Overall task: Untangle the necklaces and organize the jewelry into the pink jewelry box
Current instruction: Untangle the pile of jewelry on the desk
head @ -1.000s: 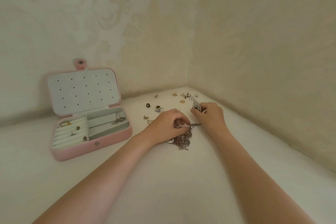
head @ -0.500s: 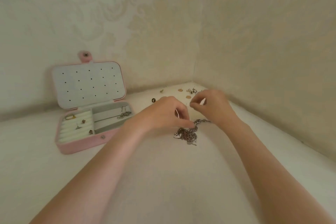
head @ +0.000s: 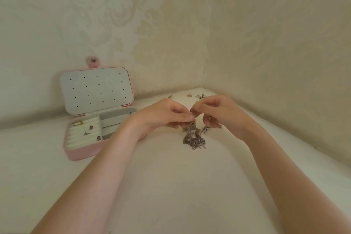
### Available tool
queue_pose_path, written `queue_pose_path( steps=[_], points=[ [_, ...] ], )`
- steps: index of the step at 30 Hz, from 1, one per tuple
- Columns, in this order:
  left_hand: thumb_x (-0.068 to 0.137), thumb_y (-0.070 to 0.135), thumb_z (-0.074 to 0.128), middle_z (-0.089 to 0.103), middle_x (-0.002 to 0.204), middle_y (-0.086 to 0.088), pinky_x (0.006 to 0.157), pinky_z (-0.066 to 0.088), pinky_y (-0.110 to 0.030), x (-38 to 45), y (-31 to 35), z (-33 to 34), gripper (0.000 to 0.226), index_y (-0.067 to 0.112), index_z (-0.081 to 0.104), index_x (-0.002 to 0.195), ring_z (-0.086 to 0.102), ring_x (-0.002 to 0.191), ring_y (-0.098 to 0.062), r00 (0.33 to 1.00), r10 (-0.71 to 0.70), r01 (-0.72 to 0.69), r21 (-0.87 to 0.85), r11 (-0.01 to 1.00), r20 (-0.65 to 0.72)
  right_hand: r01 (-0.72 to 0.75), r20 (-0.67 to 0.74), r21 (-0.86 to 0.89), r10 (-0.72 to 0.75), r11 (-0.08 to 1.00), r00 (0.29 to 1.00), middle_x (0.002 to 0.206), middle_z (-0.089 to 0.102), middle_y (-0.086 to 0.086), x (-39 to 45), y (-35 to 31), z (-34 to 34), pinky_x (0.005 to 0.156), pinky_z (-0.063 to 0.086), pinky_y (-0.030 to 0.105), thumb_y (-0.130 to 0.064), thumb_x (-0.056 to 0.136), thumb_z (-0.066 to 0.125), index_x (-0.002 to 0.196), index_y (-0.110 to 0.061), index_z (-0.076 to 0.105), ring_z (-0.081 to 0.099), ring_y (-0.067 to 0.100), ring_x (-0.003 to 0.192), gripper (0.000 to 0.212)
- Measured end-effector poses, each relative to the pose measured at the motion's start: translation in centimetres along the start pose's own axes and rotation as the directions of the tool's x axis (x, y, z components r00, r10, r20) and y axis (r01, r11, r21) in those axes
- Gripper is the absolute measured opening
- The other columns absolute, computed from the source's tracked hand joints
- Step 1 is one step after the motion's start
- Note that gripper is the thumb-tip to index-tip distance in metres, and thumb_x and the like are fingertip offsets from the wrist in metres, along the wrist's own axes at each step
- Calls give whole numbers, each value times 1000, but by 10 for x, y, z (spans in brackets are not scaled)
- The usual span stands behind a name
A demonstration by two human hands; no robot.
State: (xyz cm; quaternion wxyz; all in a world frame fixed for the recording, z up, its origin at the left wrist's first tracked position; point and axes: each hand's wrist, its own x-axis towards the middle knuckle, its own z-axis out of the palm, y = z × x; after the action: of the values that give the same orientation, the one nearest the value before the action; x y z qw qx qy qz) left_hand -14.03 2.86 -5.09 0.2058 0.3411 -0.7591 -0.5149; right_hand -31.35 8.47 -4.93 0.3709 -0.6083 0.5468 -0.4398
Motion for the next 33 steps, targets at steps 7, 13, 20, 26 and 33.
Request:
queue_pose_path(
  steps=[7, 13, 20, 26, 33],
  points=[
    [86, 22, 65, 68, 75, 8, 64, 48, -15, -2, -1, -2, 14, 11, 71, 91, 60, 67, -1, 992, -126, 126, -45, 991, 3, -21, 106, -15, 23, 1000, 994, 64, 65, 5, -1, 0, 5, 43, 36, 20, -11, 80, 71, 80, -3, 62, 50, 12, 49, 12],
    [88, 17, 62, 64, 67, 1, 61, 53, -17, -4, -2, 0, 11, 11, 65, 80, 61, 58, -5, 979, -206, 205, -80, 975, -5, 28, 143, -131, -9, 991, 990, 63, 58, 14, 1, 3, 15, 39, 36, 19, -2, 74, 76, 78, -5, 57, 46, 20, 47, 20],
    [88, 13, 62, 65, 71, -5, 65, 57, -21, -12, -8, 1, 10, 6, 62, 81, 63, 60, -10, 968, -238, 224, -155, 962, -77, 69, 142, -274, -31, 959, 989, 63, 60, 6, 5, 2, 28, 38, 35, 19, -12, 70, 81, 76, -11, 54, 46, 22, 47, 28],
    [89, 2, 58, 67, 74, -9, 68, 57, -20, -24, -13, 2, 8, 2, 64, 83, 67, 65, -11, 971, -228, 212, -183, 960, -74, 72, 183, -355, -6, 932, 983, 60, 63, 4, 4, 6, 33, 46, 43, 17, -16, 72, 80, 70, -12, 63, 51, 5, 42, 17],
    [86, -2, 59, 70, 84, -9, 77, 56, -21, -31, -14, -6, 12, 3, 70, 88, 67, 75, -12, 985, -170, 167, -225, 960, 5, 97, 199, -218, -53, 971, 978, 57, 60, 3, -2, 1, 29, 50, 43, 16, -4, 80, 71, 75, -5, 71, 50, 11, 50, 5]
  ],
)
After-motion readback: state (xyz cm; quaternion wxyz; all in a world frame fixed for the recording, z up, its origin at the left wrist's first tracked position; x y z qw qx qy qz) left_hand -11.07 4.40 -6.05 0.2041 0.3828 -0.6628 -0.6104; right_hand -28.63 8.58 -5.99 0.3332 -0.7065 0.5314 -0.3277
